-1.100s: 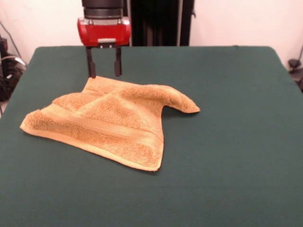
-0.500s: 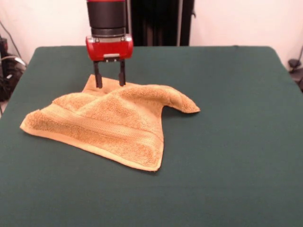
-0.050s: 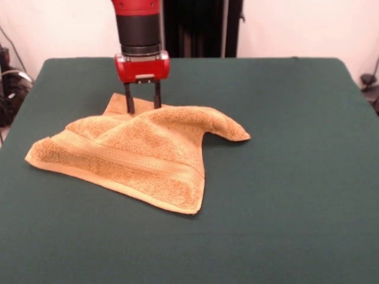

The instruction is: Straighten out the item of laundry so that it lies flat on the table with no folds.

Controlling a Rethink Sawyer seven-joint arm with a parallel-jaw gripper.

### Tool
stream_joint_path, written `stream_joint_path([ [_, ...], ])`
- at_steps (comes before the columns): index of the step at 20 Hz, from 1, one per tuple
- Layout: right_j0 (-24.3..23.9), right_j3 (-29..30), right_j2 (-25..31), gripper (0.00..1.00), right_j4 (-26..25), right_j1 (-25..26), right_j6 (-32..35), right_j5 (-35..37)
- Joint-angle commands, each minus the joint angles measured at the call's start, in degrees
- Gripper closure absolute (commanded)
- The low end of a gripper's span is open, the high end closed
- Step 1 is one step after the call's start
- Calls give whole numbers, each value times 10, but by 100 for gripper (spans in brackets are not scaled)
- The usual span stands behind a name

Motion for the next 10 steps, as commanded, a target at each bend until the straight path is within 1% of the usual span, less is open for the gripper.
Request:
stream_joint_path([
  [1, 38, -20, -9, 0, -4, 54, 76, -40],
  [5, 38, -30, -12, 0, -3, 78, 67, -39],
  [10, 50, -38, -27, 0, -1, 87, 62, -43],
])
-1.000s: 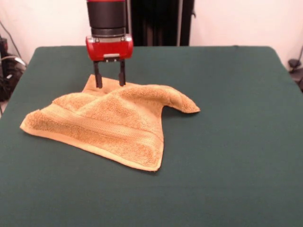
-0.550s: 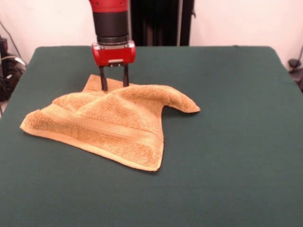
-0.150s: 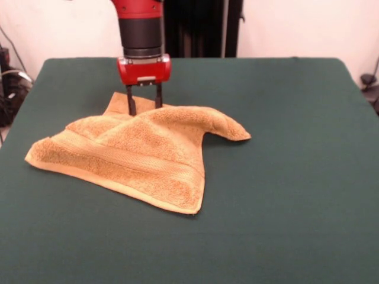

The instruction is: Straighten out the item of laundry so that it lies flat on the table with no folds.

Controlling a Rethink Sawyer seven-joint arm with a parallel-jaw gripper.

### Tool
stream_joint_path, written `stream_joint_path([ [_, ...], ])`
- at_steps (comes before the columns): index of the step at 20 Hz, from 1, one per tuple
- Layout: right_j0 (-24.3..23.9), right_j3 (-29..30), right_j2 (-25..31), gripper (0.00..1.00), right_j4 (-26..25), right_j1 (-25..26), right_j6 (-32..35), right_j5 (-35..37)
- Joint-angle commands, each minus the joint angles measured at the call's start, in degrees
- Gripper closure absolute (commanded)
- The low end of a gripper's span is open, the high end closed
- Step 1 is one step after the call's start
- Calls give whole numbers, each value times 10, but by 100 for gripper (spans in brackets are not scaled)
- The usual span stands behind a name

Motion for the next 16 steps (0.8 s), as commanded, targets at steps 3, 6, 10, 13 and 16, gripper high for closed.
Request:
stream_joint_path([
  [3, 41, -42, -5, 0, 0, 75, 61, 8],
  [6, 39, -46, -3, 0, -1, 78, 61, 3],
  [10, 43, -43, -8, 0, 5, 71, 62, 10],
  [13, 39, -45, -3, 0, 4, 75, 60, 14],
  [16, 38, -34, -6, 0, 9, 68, 63, 17],
])
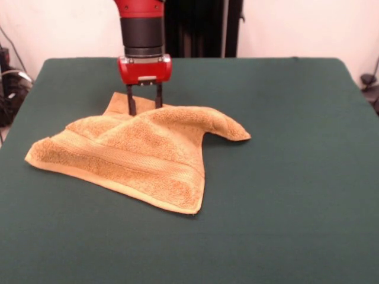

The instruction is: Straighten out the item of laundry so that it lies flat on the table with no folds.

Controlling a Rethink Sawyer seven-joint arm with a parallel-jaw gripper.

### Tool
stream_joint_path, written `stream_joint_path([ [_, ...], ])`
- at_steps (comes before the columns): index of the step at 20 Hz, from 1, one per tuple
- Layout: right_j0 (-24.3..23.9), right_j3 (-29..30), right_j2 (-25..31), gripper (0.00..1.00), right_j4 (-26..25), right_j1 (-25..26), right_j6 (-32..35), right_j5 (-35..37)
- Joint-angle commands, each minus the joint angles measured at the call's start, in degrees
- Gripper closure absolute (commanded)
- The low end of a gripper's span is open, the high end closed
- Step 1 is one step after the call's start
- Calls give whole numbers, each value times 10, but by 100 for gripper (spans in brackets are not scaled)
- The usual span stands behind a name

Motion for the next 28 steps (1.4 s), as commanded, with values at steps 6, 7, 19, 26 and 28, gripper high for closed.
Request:
stream_joint_path([
  [6, 18, -14, 12, 0, 11, 53, 65, 49],
  [7, 18, -10, 11, 0, 11, 49, 65, 51],
  [19, 17, 0, 18, 100, 18, 37, 67, 65],
  [26, 26, 9, 8, 100, 25, 29, 72, 67],
  [28, 21, 12, 13, 100, 24, 30, 70, 71],
])
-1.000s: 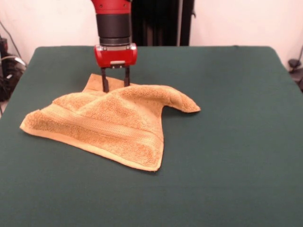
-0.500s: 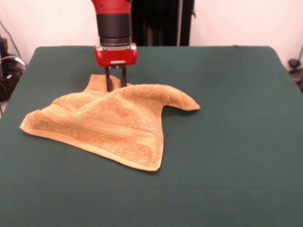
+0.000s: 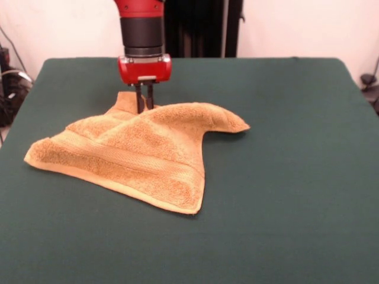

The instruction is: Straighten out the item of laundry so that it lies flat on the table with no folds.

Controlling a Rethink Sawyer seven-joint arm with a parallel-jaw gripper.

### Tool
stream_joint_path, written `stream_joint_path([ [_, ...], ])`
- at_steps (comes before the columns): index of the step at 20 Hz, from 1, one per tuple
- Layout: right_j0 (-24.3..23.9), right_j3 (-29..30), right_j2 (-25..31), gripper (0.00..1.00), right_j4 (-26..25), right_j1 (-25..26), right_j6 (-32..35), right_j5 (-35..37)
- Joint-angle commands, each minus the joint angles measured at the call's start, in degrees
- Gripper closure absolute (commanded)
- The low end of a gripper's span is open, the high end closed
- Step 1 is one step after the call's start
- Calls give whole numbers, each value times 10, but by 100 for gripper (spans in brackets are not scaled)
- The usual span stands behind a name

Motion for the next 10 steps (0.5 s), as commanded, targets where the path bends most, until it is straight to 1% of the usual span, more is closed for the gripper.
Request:
stream_joint_path([
  [1, 14, 14, 20, 100, 21, 29, 68, 78],
  [4, -5, 36, 35, 100, 22, 16, 61, 101],
  [10, -34, 114, 43, 100, 34, -48, 55, 140],
])
